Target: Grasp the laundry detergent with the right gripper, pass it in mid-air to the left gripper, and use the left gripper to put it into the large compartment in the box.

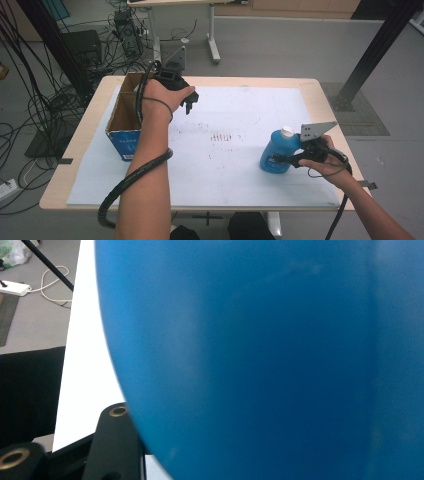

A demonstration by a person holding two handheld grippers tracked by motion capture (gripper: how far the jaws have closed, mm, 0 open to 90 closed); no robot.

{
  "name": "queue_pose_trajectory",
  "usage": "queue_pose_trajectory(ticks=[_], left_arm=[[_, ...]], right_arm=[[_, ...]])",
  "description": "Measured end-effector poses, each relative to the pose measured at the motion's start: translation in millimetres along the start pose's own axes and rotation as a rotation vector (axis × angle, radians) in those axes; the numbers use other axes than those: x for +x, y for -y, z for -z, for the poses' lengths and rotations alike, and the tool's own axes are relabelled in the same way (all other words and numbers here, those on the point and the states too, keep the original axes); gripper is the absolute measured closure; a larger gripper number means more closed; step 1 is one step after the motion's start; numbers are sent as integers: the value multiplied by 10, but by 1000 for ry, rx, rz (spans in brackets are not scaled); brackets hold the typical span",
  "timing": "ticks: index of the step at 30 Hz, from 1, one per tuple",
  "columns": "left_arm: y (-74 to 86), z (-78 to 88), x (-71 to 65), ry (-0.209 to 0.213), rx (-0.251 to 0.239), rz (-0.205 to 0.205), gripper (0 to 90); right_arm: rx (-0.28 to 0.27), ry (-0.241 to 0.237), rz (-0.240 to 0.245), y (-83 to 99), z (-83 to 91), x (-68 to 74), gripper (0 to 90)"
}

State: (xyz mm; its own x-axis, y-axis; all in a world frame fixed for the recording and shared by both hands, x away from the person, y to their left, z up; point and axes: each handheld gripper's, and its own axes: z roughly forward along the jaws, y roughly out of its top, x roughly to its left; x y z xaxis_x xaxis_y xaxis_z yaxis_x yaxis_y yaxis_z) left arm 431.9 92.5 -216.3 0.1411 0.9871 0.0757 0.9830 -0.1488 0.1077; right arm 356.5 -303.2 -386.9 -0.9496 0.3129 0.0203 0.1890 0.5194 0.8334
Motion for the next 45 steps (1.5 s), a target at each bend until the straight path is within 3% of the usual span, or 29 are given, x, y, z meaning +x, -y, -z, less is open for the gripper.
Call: queue_pose_trajectory(ticks=[16,21,23,24,26,29,34,36,37,41,43,44,45], left_arm=[[0,90,15,15,7,-88,69],[-55,218,66,12,11,-129,71],[-76,284,91,17,-4,-143,74],[-89,320,108,23,-6,-159,74],[-108,388,134,23,-17,-176,73],[-138,529,160,32,-29,-240,73],[-164,690,165,46,-37,-315,73],[-174,796,176,45,-48,-360,73],[-174,796,176,45,-48,-360,73],[-175,918,186,31,-54,-426,73],[-168,979,185,48,-58,-466,72],[-149,1039,172,73,-64,-514,66],[-149,1039,172,73,-64,-514,66]], right_arm=[[36,5,-39,-60,0,0,426],[54,-4,-54,-168,4,-30,428],[45,0,-64,-247,18,-47,427],[43,-2,-85,-378,34,-81,428],[45,-1,-90,-411,36,-89,428],[61,-4,-115,-740,38,-150,427],[68,-15,-127,-1034,-1,-207,427],[88,-16,-114,-1249,-64,-249,427],[88,-16,-114,-1249,-64,-249,427],[90,-49,-107,-1480,-188,-321,426],[93,-66,-101,-1592,-268,-343,426],[95,-71,-80,-1692,-340,-347,425],[96,-71,-65,-1759,-393,-346,425]])
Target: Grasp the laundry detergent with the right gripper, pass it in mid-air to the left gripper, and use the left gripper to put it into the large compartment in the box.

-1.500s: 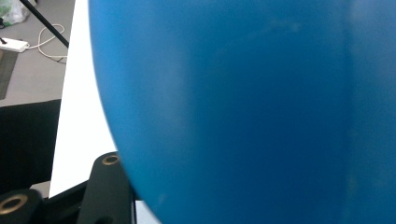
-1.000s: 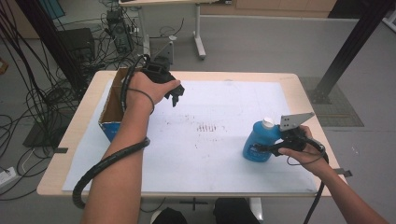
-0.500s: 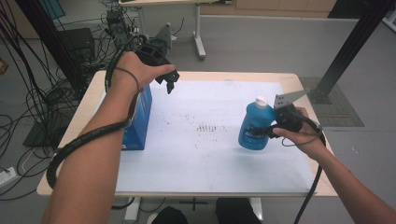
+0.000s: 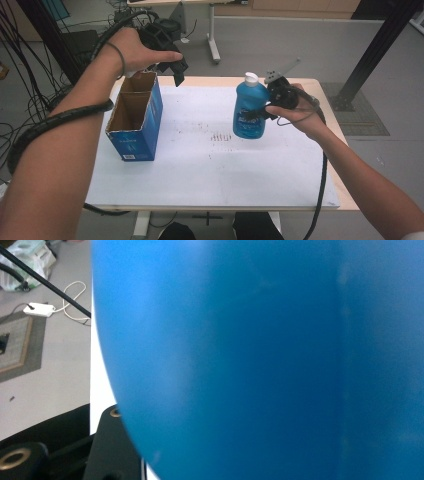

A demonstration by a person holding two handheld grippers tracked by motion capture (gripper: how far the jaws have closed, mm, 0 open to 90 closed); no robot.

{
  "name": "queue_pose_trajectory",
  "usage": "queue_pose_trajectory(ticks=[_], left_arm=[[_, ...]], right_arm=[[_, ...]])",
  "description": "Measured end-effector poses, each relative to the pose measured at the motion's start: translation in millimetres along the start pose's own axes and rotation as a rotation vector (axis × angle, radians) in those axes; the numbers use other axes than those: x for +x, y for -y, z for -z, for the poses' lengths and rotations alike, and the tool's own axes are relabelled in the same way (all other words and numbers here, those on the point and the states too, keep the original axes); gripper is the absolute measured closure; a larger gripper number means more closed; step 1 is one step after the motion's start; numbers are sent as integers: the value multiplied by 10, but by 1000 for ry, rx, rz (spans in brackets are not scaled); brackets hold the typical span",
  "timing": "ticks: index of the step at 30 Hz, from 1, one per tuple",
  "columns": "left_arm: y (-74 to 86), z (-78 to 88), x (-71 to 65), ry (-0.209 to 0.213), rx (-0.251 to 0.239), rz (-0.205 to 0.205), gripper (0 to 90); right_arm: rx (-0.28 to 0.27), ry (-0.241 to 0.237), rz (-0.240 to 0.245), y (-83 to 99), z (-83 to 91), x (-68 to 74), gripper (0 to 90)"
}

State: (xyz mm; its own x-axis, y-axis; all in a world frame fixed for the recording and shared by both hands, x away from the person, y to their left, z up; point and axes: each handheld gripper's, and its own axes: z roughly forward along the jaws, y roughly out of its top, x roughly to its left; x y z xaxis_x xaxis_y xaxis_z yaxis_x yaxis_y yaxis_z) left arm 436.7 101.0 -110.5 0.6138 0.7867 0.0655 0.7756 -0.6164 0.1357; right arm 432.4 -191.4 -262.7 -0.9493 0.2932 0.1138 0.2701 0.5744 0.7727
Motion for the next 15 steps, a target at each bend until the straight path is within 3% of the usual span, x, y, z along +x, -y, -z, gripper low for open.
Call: queue_pose_trajectory(ticks=[4,10,13,15], left_arm=[[2,113,-73,-7,-9,-101,65],[-28,214,-162,-4,-31,-206,64],[-51,257,-228,13,-41,-296,68],[-54,261,-241,18,-38,-307,67]], right_arm=[[9,-13,11,-153,-109,-4,425],[17,-50,49,-398,-343,11,425],[13,-87,75,-518,-492,46,425],[15,-99,87,-561,-553,64,425]])
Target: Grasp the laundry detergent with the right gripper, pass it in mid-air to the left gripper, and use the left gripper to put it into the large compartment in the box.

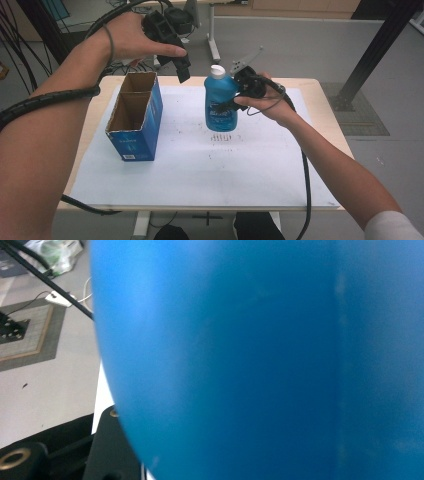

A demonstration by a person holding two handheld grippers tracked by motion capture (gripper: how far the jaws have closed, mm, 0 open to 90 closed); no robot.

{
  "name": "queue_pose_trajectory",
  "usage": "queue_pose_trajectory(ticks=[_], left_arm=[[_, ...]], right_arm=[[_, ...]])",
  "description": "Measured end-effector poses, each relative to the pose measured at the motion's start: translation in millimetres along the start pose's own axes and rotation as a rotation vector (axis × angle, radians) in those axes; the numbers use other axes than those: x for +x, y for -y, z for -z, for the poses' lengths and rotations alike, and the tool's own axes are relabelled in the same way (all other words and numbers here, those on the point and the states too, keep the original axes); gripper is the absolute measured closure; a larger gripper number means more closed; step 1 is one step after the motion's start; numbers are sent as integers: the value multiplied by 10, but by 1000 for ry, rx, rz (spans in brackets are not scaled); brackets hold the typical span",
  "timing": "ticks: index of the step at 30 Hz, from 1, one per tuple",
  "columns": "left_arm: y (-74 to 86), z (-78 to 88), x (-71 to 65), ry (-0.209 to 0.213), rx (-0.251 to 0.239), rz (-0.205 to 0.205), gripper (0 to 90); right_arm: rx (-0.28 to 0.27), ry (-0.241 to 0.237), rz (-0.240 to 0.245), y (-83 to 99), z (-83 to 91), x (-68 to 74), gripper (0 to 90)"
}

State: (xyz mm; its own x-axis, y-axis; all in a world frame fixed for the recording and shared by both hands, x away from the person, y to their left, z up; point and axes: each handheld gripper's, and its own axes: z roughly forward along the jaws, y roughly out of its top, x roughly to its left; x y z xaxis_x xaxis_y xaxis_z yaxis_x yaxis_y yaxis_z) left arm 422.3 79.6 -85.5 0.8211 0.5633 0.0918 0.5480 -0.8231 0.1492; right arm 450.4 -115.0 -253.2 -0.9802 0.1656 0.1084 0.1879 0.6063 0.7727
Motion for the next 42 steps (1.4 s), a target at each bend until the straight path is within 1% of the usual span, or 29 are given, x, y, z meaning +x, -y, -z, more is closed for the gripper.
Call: queue_pose_trajectory(ticks=[1,2,4,5,6,7,11,13,15,17,19,22,23,25,26,27,29,30,31,32,33,36,39,40,41,42], left_arm=[[-11,-1,-32,2,8,-26,67],[-11,-1,-32,2,8,-26,66],[-8,-12,-53,16,13,-49,65],[-7,-22,-57,21,16,-53,67],[-2,-54,-64,22,21,-59,67],[-2,-54,-64,22,21,-59,67],[10,-118,-80,23,41,-72,67],[13,-154,-94,22,51,-76,68],[15,-182,-118,23,61,-89,67],[12,-194,-134,18,67,-96,67],[11,-223,-170,15,73,-104,67],[12,-244,-192,16,76,-112,67],[12,-252,-202,19,79,-116,67],[14,-274,-218,24,82,-123,66],[16,-301,-234,19,91,-128,67],[16,-301,-234,19,91,-128,67],[19,-329,-256,25,96,-133,67],[20,-354,-277,41,104,-139,64],[20,-354,-277,41,104,-139,56],[25,-371,-284,52,97,-142,56],[30,-402,-302,62,102,-150,57],[30,-436,-312,55,114,-151,54],[37,-490,-336,52,120,-154,55],[40,-521,-352,49,123,-165,55],[40,-521,-352,49,123,-165,55],[41,-534,-357,51,127,-174,55]], right_arm=[[0,-12,13,-44,-71,9,425],[0,-12,13,-44,-71,9,425],[-8,-29,23,-74,-150,11,425],[-12,-52,26,-91,-231,12,426],[-11,-61,30,-97,-271,16,426],[-11,-61,30,-97,-271,16,426],[-8,-74,65,-117,-413,66,426],[-30,-93,71,-111,-485,100,427],[-34,-100,71,-108,-504,112,427],[-26,-107,86,-110,-547,146,426],[-21,-103,106,-113,-592,188,426],[-34,-110,102,-102,-613,211,426],[-49,-126,87,-91,-626,239,426],[-50,-133,86,-91,-634,257,426],[-46,-135,96,-94,-647,295,427],[-46,-135,96,-94,-647,295,427],[-50,-134,105,-88,-661,328,426],[-54,-138,106,-80,-665,339,426],[-54,-138,106,-80,-665,339,426],[-57,-141,109,-73,-668,350,426],[-55,-146,120,-71,-668,373,426],[-54,-151,128,-77,-663,398,426],[-68,-151,143,-93,-642,437,426],[-69,-153,144,-95,-638,442,426],[-72,-154,145,-97,-632,450,426],[-72,-154,145,-97,-632,450,426]])
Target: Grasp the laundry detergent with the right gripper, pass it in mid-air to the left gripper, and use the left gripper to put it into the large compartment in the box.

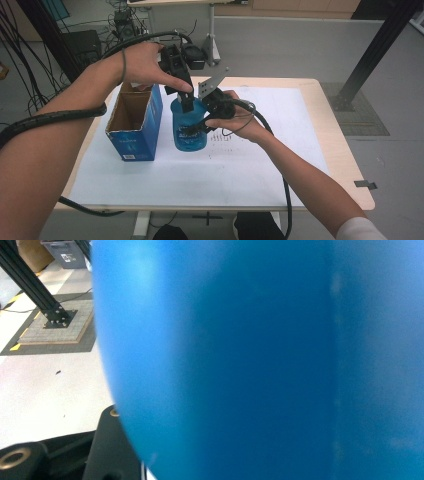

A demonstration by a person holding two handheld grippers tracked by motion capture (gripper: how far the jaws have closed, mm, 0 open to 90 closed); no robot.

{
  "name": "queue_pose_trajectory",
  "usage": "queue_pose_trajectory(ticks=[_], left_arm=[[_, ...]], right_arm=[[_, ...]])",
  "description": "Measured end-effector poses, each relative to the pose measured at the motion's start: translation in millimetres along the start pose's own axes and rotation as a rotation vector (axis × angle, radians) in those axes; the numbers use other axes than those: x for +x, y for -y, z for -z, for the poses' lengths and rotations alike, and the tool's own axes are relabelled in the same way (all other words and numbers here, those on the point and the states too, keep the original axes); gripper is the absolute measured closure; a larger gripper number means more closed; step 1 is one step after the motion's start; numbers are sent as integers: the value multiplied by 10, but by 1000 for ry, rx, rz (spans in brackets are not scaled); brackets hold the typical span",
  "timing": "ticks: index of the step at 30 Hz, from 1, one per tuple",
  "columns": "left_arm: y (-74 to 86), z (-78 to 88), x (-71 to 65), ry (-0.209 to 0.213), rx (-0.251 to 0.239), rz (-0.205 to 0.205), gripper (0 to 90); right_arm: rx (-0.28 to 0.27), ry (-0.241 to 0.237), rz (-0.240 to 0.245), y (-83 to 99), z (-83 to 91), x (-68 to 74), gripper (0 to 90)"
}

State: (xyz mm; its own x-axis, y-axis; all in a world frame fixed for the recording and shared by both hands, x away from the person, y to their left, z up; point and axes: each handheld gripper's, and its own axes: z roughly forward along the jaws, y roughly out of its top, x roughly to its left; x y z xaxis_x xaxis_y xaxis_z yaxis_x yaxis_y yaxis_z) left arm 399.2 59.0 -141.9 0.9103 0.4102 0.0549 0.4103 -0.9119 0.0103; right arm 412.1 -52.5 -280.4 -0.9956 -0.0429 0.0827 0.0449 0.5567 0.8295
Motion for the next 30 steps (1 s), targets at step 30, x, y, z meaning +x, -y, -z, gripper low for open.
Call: queue_pose_trajectory(ticks=[30], left_arm=[[-70,-218,-103,25,-1,-50,58]], right_arm=[[-31,-19,19,22,67,43,425]])
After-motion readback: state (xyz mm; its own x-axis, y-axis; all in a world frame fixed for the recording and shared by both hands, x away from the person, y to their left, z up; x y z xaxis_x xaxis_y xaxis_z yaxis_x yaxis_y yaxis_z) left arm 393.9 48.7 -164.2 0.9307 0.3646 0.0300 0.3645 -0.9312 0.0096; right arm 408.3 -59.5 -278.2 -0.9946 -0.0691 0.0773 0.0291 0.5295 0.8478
